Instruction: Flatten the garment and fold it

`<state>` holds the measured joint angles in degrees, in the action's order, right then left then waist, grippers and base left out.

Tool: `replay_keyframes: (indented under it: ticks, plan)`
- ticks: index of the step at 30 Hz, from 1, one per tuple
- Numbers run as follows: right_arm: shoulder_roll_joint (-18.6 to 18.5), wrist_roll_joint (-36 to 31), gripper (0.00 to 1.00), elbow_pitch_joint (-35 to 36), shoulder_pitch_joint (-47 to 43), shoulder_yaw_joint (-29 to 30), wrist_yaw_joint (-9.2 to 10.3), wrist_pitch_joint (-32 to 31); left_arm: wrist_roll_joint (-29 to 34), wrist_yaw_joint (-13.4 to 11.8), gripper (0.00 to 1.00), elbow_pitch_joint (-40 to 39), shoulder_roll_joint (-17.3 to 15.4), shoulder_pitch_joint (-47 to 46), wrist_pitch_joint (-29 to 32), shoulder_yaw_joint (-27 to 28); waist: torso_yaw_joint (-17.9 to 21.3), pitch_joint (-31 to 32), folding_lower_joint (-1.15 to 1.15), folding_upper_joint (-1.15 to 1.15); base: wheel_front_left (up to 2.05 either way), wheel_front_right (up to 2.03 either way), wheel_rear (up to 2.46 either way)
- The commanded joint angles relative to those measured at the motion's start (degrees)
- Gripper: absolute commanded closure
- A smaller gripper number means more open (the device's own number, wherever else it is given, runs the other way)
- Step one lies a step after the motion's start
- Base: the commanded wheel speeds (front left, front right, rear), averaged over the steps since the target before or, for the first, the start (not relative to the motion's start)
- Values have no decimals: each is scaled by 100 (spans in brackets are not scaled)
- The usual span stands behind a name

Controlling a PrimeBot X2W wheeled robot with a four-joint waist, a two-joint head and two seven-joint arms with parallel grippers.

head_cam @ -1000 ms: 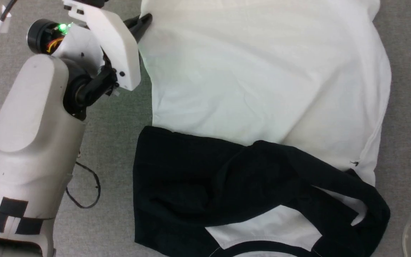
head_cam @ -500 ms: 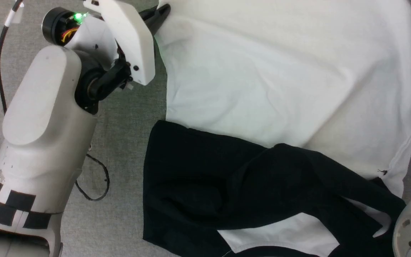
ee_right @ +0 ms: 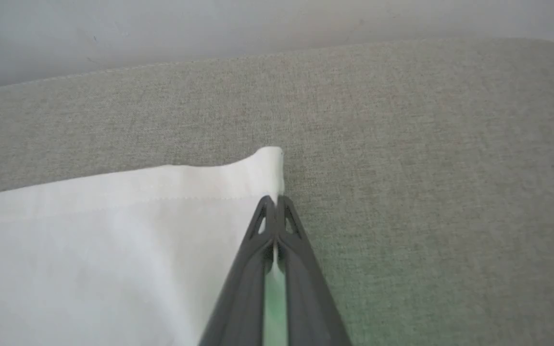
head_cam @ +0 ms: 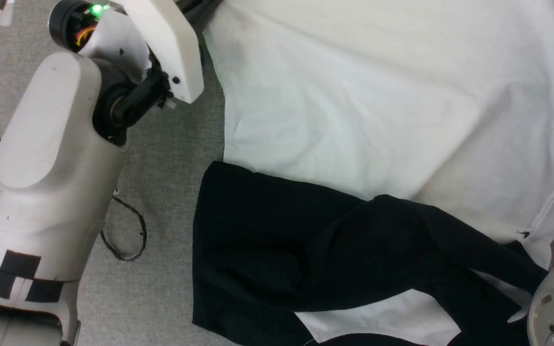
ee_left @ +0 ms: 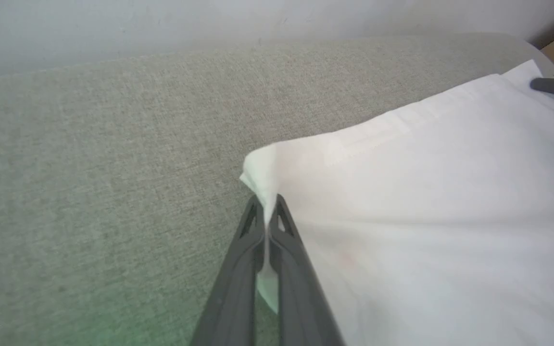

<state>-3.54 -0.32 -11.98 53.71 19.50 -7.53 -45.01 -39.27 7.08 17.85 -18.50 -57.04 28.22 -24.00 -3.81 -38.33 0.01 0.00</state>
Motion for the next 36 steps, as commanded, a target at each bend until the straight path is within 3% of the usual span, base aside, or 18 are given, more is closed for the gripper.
replay_keyframes:
  ticks: [1, 8, 15, 21, 28, 36]
  plan:
    - [13, 68, 100, 36, 77, -33, 4, 119, -7, 30, 100, 16, -54, -62, -90, 40, 10, 46, -1, 0, 0, 0, 0]
    - [-158, 658, 100, 249, 55, -328, 4, 880, 94, 35, 100, -199, -219, -72, -979, 227, 45, 435, -1, 0, 0, 0, 0]
    - [-401, 1391, 100, 705, -756, -727, 4, 1354, -76, 39, 100, -832, -496, 616, -1629, 247, 109, 1143, -1, 0, 0, 0, 0]
    - [-423, 2022, 100, 1374, -2002, -919, 4, 1615, -107, 8, 100, -1797, -813, 1858, -2096, 248, 116, 1898, -1, 0, 0, 0, 0]
    - [-316, 2610, 100, 2364, -3544, -788, 4, 1565, -142, -357, 100, -3041, -1282, 3609, -2181, 313, 45, 2583, -1, 0, 0, 0, 0]
    - [-34, 3094, 100, 3153, -5119, -496, 4, 1455, -604, -716, 100, -4105, -1551, 5593, -2247, 395, -35, 3072, -1, 0, 0, 0, 0]
